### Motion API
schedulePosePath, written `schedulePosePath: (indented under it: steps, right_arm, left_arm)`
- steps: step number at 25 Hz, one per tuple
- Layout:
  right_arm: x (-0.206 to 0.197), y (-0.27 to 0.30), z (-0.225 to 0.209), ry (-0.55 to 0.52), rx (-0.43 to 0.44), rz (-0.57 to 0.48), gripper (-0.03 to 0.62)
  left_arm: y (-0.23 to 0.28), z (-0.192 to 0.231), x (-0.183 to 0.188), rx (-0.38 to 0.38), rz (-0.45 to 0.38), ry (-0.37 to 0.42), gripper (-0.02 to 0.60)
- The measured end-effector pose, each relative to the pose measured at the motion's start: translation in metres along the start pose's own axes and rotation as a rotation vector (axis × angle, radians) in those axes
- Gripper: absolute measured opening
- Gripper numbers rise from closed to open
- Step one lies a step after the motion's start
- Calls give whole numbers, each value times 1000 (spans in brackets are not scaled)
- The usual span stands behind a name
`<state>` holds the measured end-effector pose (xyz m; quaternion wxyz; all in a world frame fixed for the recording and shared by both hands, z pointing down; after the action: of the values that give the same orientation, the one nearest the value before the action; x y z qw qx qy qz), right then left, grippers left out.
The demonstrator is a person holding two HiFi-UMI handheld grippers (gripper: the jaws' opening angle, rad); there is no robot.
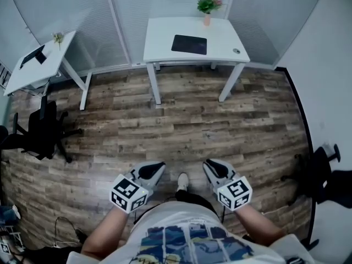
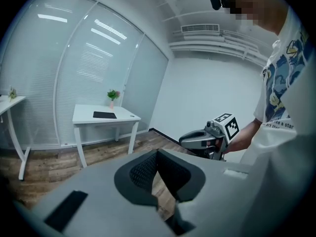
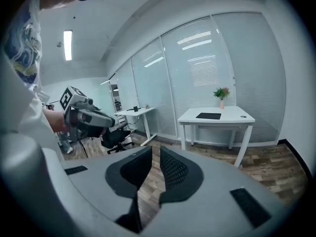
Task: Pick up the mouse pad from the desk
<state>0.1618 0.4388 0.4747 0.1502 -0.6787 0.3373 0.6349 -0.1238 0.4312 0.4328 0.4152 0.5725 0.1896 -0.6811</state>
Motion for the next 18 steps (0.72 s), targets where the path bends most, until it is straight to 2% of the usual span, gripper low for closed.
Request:
schedulePosePath:
  steps: [8, 18]
  right_arm:
    - [4, 21, -102, 1, -18, -2, 78]
    - [18, 48, -171, -18, -82, -17, 115]
  left_arm:
    - [93, 10, 23, -36, 27, 28, 3]
    - [144, 33, 39, -96, 44, 32, 2]
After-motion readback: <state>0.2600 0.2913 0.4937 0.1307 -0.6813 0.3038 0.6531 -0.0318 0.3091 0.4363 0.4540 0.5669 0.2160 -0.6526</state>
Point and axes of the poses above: the fingertips, and each gripper's own axes: y forward along the fingers, z to its left, x out of its top, the point moved 10 cm from there along -y, backward along the fingers, and after that the axes turned 11 degrees about -z, right-handed, at the moved point
